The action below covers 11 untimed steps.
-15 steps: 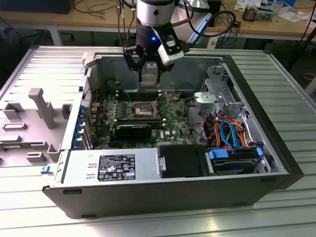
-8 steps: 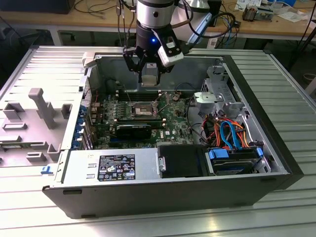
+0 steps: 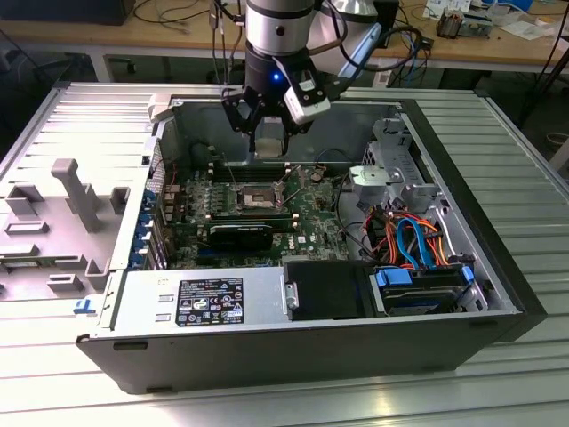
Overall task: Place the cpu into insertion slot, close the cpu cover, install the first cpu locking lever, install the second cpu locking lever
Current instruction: 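Place the cpu into insertion slot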
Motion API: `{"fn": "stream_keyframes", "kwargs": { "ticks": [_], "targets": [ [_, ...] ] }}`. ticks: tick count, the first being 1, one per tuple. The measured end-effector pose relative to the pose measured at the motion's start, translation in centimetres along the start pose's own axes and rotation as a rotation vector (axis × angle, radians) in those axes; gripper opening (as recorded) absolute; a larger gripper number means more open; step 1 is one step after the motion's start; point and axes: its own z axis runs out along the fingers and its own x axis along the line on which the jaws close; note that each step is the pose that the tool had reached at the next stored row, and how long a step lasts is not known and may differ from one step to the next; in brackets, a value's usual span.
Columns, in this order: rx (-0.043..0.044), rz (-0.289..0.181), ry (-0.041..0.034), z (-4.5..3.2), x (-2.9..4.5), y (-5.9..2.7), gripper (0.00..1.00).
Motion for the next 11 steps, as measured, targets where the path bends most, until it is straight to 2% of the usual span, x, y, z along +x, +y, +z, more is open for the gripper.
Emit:
{"fn": "stream_keyframes", "kwargs": {
  "ticks": [11],
  "targets": [
    [0.0001,0.000,0.0001,0.58,-0.01,-0.18,0.54]
  ]
}}
